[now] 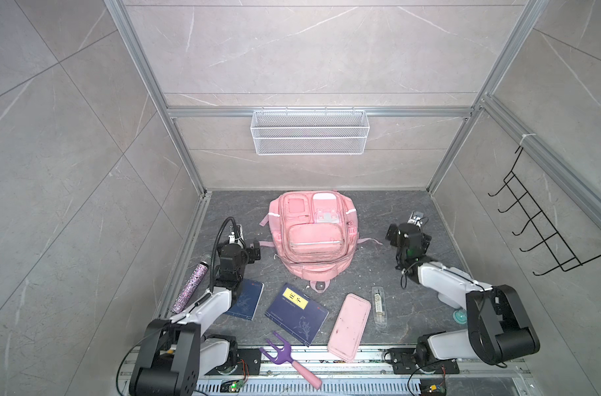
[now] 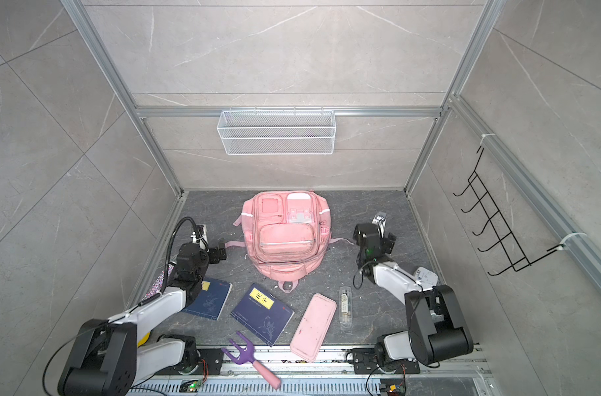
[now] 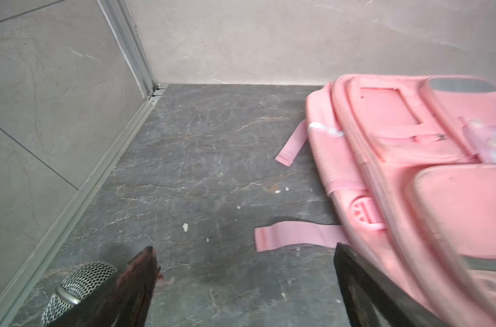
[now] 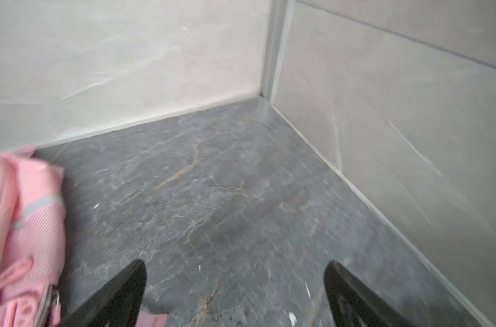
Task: Pack books, pencil case, and school supplies into a backpack
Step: Rotate the student bag at the top-center of the table.
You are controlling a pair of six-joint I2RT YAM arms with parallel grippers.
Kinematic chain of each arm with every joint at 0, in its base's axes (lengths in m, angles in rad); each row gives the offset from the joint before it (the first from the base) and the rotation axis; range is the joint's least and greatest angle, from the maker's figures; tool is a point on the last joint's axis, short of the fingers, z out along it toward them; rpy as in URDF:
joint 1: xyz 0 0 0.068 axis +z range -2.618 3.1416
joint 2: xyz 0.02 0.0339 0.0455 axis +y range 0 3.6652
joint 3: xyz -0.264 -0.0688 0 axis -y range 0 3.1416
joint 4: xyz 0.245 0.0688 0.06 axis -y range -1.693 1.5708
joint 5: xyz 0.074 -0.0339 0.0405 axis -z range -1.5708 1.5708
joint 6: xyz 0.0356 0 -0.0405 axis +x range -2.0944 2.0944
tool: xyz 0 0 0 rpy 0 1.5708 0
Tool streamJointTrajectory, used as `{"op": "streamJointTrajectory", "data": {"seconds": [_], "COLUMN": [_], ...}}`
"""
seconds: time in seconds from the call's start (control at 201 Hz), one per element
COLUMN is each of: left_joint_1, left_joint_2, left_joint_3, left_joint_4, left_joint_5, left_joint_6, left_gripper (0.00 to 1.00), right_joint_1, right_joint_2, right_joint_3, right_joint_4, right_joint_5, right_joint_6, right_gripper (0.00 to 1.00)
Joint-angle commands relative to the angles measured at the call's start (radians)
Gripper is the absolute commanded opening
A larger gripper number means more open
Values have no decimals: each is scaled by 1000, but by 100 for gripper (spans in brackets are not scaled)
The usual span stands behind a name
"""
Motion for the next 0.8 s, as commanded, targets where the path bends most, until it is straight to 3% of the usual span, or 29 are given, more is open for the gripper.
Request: {"op": "streamJointTrajectory", "data": {"seconds": [0.0, 0.045, 0.105, 0.194, 0.294, 0.388, 0.612, 0.791], "left_joint_1": [-22, -43, -115, -204, -281, -352, -498, -572], "left_joint_2": [-47, -36, -9, 59, 145, 216, 316, 328], "left_joint_3": [110, 152, 206, 300, 412, 475, 494, 485], "left_joint_4": [-222, -257, -290, -366, -480, -580, -696, -785], "left_joint_5": [-52, -19, -38, -24, 42, 50, 52, 29], "left_joint_6": [-201, -246, -276, -309, -346, -368, -477, -602], "left_gripper": [100, 100, 100, 100, 100, 99, 89, 86], "right_joint_1": [-2, 0, 1, 10, 34, 45, 97, 135], "right_joint_2": [71, 140, 194, 190, 135, 101, 100, 122], "right_joint_3": [317, 450, 505, 472, 379, 329, 315, 306], "right_joint_4": [-708, -866, -858, -756, -625, -565, -576, -589], "right_joint_5": [228, 175, -25, -319, -548, -675, -840, -900], "right_joint_6": [381, 413, 333, 231, 178, 160, 128, 147], "right_gripper": [100, 100, 100, 100, 100, 100, 100, 96]}}
